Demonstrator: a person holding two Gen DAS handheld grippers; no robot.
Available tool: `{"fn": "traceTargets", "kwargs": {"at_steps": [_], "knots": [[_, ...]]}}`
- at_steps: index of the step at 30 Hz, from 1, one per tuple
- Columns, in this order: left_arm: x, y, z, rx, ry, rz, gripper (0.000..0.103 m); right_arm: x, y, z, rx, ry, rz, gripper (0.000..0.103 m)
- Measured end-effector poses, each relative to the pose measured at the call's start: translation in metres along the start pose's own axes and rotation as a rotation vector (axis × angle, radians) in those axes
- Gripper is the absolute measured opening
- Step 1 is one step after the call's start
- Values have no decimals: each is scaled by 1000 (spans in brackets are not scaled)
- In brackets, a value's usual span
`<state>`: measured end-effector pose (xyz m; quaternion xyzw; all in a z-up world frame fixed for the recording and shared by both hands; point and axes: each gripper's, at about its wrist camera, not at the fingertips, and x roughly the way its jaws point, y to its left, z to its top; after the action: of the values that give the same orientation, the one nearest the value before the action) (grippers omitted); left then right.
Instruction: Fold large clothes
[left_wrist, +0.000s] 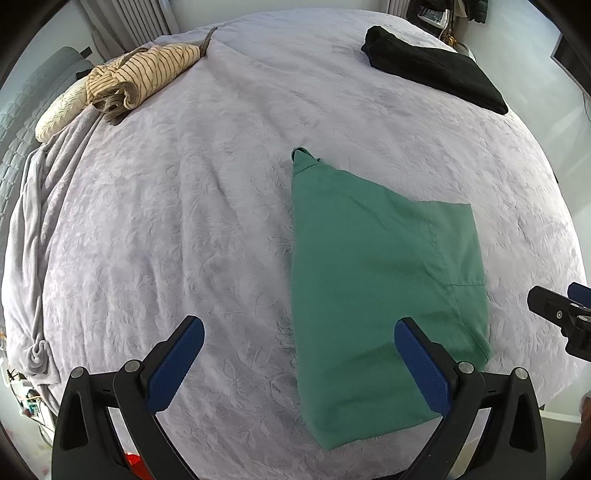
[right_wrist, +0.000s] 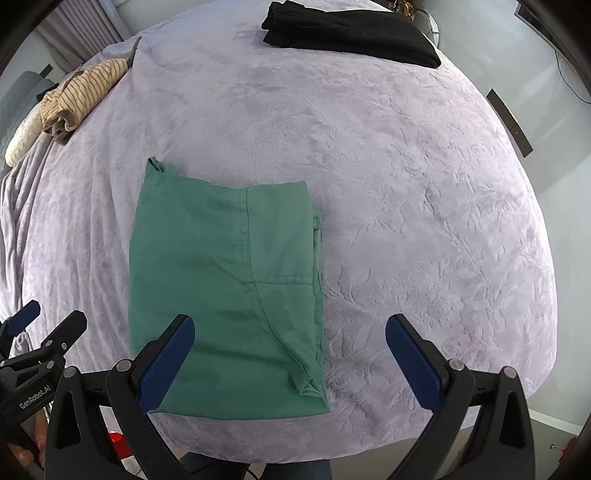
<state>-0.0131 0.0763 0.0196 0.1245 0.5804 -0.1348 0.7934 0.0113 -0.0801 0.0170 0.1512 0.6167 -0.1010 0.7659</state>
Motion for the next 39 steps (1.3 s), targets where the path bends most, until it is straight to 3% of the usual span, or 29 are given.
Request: {"fn": "traceTargets", "kwargs": {"at_steps": [39], "knots": [[0, 1, -2, -10, 7, 0, 103, 0, -3, 0, -20, 9, -5, 103]]}}
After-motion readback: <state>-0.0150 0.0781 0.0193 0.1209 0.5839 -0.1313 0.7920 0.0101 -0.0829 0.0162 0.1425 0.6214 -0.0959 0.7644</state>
